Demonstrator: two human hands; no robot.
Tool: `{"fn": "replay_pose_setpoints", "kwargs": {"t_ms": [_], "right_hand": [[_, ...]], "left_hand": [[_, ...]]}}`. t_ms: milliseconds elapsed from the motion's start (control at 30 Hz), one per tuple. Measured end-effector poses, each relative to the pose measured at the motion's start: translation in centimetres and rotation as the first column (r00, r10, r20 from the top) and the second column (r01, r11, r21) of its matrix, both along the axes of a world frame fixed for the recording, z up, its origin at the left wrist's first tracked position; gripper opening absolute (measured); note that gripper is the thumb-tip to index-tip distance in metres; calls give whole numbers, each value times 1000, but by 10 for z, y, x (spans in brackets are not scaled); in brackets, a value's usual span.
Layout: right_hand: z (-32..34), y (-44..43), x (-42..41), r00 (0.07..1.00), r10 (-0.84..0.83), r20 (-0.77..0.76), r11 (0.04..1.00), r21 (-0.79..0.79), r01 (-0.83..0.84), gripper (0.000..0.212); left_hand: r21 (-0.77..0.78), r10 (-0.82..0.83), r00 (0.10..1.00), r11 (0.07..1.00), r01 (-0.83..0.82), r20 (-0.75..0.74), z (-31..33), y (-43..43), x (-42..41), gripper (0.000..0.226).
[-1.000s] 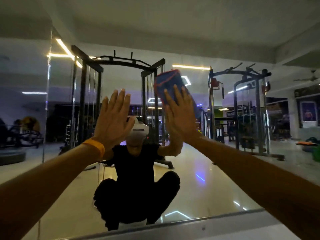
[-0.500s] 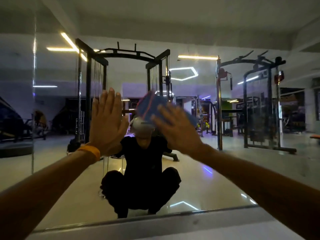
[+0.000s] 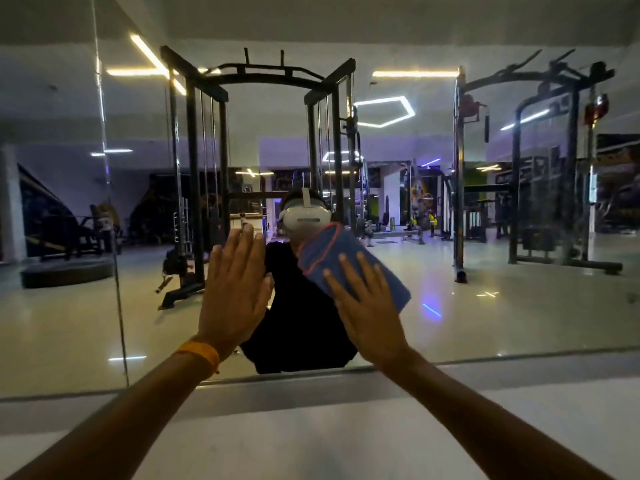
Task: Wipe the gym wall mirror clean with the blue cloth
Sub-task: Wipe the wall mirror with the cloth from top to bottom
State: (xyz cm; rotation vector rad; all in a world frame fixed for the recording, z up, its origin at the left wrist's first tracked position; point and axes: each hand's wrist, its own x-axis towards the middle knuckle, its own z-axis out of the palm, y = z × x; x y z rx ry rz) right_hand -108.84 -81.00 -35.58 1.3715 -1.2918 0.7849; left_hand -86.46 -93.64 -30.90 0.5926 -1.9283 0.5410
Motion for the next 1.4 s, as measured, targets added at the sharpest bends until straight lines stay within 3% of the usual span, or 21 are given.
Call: {"fn": "replay_pose_setpoints", "kwargs": {"t_ms": [67,133,200,300,333,467,500,533,600,667,733,767,867,933,1033,1167,1267,1400], "right_hand": [[-10,10,-12,978,-8,-209,992,119,34,48],[4,24,-40,961,-38,-275,992,108,71,47],[14,35,-59,986,-93,-136,994,53,100,50],[-5,20,-17,962,-32,271,994,-90,59,51],[-20,8,6,958,-6,286,995,-93,34,51],[-60,-5,19,982,18,-188,987,158,12,48],[-55,3,2,973,2,-230,988,148,33,49],[-52,14,-14,980,-21,-199,992,117,44,51],[-47,37,-44,997,-70,33,998,-3,70,52],[-49,56,-59,951,-48,305,993,-90,79,52],[-63,54,-47,905,-1,425,994,-98,47,53],[-76,49,-35,924,-2,383,999,-44,21,56],[-123,40,-16,999,24,-46,959,282,-10,63],[-121,48,-31,982,24,-188,942,334,41,60],[-100,76,-68,989,-57,-139,960,264,93,52],[-118,107,-92,989,-78,126,971,235,47,55],[-131,81,-56,1000,-7,23,947,323,-1,63],[-107,34,-10,988,83,-129,930,367,-30,55]], "left_hand": [[-12,9,1000,1000,-8,17,-12,0,4,69],[-5,4,999,1000,-4,40,-22,-1,11,69],[14,10,998,1000,-11,61,-31,-1,15,69],[46,-1,998,999,-2,58,-41,1,14,69],[57,-4,999,998,1,53,-43,2,14,69],[54,-12,998,999,8,67,-56,1,22,68],[55,-19,997,998,15,70,-62,2,26,68],[60,-30,997,998,26,71,-69,3,31,68],[68,-56,997,996,52,57,-82,7,38,68],[56,-65,997,996,62,48,-89,9,39,70],[71,-71,997,995,69,30,-96,9,37,72],[83,-68,997,994,66,23,-100,8,36,72],[112,-59,998,992,57,16,-117,7,32,74],[123,-77,997,989,76,10,-128,6,30,75],[115,-109,994,988,107,6,-135,8,28,74],[93,-115,993,989,113,26,-142,8,32,71],[84,-110,993,991,106,41,-146,8,33,72],[69,-61,992,996,54,114,-155,3,40,78]]}}
